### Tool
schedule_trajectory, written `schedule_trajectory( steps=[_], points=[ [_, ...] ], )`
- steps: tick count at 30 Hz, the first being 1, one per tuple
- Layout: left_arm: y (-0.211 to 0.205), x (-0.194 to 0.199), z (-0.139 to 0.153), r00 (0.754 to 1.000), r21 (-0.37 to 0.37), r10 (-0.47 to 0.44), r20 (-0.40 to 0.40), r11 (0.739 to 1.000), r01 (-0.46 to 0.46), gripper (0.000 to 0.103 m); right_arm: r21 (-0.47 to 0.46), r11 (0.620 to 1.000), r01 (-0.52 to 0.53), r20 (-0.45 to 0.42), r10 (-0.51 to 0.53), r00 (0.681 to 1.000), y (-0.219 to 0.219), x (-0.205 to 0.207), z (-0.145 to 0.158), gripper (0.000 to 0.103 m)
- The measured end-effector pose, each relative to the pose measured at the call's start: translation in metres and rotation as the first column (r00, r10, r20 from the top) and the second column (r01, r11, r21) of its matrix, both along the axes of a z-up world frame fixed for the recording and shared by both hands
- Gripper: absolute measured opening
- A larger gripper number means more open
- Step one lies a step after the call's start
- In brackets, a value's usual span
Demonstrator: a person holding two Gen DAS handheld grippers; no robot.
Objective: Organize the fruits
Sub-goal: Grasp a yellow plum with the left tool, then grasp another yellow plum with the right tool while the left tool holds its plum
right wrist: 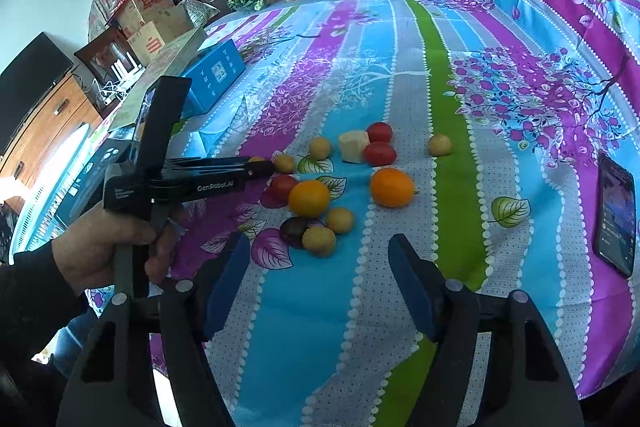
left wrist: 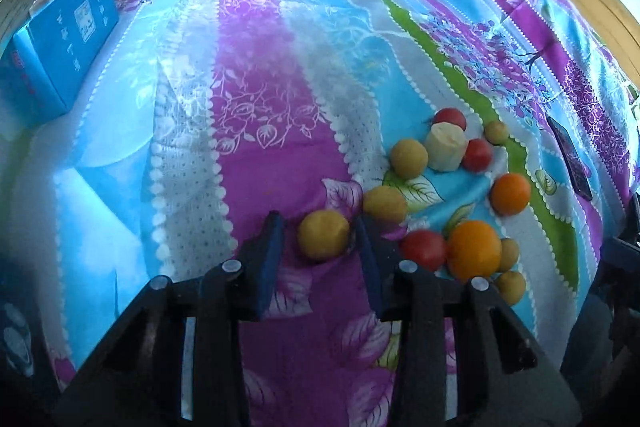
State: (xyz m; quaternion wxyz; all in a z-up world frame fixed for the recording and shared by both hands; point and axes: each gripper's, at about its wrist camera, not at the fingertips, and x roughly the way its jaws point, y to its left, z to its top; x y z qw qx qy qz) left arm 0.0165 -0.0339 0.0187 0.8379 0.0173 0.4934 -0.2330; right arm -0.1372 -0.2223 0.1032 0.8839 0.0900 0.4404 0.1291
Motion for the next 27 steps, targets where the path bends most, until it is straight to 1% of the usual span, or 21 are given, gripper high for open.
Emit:
schedule_trajectory(
  steps=[1, 3, 4, 6, 8, 12, 16, 19, 21, 26, 27],
  points=[
    [-0.001, 0.0, 0.0, 1.0, 0.004, -0.004, 0.005, 1.0, 0.004, 0.037, 0.006, 1.0, -0.003, -0.005, 0.004, 1.0, 0.0, 0.001, -0.002, 0.073],
    [-0.001, -0.001, 0.001, 1.0, 0.018, -0.006, 0.007, 1.0, 0.006, 0.028, 0.016, 1.0, -0.014, -0.023, 0.014, 1.0, -0.001, 0.004, -0.008, 0.071],
    [0.0, -0.002, 0.002, 1.0, 0.013, -0.006, 0.0, 1.0, 0.006, 0.027, 0.023, 1.0, -0.015, -0.03, 0.016, 0.999, -0.001, 0.005, -0.011, 0.069],
    [0.005, -0.007, 0.006, 1.0, 0.005, 0.006, 0.004, 1.0, -0.006, 0.027, 0.037, 0.999, -0.016, -0.044, 0.018, 0.999, -0.003, 0.009, -0.018, 0.064],
    [0.01, -0.015, 0.011, 1.0, 0.003, 0.021, 0.015, 1.0, -0.021, 0.027, 0.057, 0.998, -0.015, -0.064, 0.019, 0.998, -0.005, 0.015, -0.027, 0.056],
    [0.018, -0.026, 0.021, 0.999, -0.02, 0.045, 0.022, 0.999, -0.044, 0.027, 0.087, 0.995, -0.044, -0.095, 0.052, 0.994, 0.001, 0.028, -0.043, 0.055],
    [0.021, -0.032, 0.027, 0.999, -0.037, 0.039, 0.023, 0.999, -0.038, 0.027, 0.083, 0.993, -0.08, -0.107, 0.089, 0.99, 0.014, 0.038, -0.055, 0.055],
    [0.021, -0.032, 0.028, 0.999, -0.05, 0.041, 0.011, 0.998, -0.04, 0.027, 0.084, 0.993, -0.077, -0.117, 0.086, 0.989, 0.017, 0.044, -0.064, 0.053],
    [0.019, -0.033, 0.029, 0.999, -0.056, 0.037, 0.011, 0.998, -0.036, 0.027, 0.089, 0.994, -0.066, -0.122, 0.077, 0.99, 0.015, 0.047, -0.069, 0.047],
    [0.018, -0.036, 0.03, 1.0, -0.073, 0.031, -0.003, 0.997, -0.031, 0.027, 0.107, 0.992, -0.068, -0.116, 0.081, 0.99, 0.012, 0.049, -0.074, 0.045],
    [0.018, -0.036, 0.029, 0.999, -0.071, 0.033, -0.004, 0.997, -0.033, 0.027, 0.11, 0.992, -0.068, -0.116, 0.081, 0.99, 0.012, 0.049, -0.074, 0.04]
  ],
)
